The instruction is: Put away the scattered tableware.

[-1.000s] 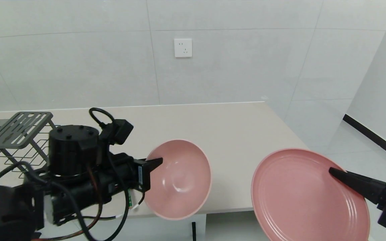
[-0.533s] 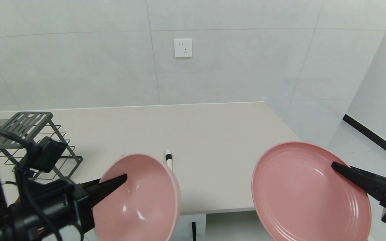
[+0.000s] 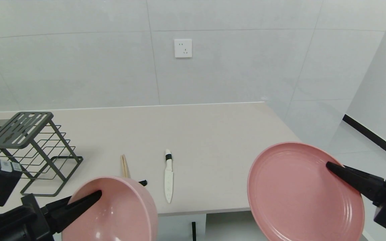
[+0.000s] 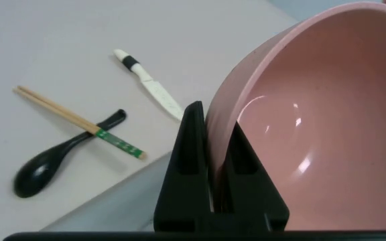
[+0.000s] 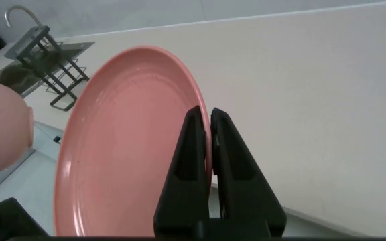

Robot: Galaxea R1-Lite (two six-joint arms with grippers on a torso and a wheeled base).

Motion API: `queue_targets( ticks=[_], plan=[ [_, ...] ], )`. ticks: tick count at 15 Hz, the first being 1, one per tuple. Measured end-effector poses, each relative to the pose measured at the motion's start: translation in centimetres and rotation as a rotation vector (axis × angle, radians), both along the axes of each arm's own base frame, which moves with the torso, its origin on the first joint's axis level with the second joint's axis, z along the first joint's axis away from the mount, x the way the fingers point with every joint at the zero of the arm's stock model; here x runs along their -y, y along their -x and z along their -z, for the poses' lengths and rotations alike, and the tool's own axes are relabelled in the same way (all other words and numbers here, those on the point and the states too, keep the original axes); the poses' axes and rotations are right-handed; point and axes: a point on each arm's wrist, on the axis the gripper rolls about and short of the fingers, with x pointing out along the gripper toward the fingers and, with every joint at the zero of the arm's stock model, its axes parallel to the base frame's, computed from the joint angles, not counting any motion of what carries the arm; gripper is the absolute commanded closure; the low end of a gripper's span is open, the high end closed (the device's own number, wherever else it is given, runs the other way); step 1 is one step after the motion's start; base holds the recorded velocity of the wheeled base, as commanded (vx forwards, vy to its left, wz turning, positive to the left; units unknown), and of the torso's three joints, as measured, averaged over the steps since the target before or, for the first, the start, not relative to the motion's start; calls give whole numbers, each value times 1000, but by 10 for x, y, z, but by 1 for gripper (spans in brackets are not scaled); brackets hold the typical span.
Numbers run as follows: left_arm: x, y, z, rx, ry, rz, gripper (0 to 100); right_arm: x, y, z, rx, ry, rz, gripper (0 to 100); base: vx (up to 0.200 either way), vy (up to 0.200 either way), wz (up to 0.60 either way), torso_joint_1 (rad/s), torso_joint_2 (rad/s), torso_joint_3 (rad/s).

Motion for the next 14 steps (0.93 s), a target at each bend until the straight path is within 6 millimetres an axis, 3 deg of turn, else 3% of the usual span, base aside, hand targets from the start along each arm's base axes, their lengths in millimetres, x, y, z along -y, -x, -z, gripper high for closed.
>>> queue_targets(
  ticks=[7, 12, 14],
  plan=[
    [-7, -10, 7, 3, -61, -79, 100, -3, -6, 14, 37, 108, -17, 100, 0, 0, 0, 0, 0, 0],
    [-7, -9, 9, -2, -64, -78, 100, -3, -8, 18, 15, 118, -17, 100, -200, 0, 0, 7, 5, 1],
    [-7, -9, 9, -1, -64, -76, 100, -3, -8, 19, 15, 120, -19, 100, 0, 0, 0, 0, 0, 0]
  ],
)
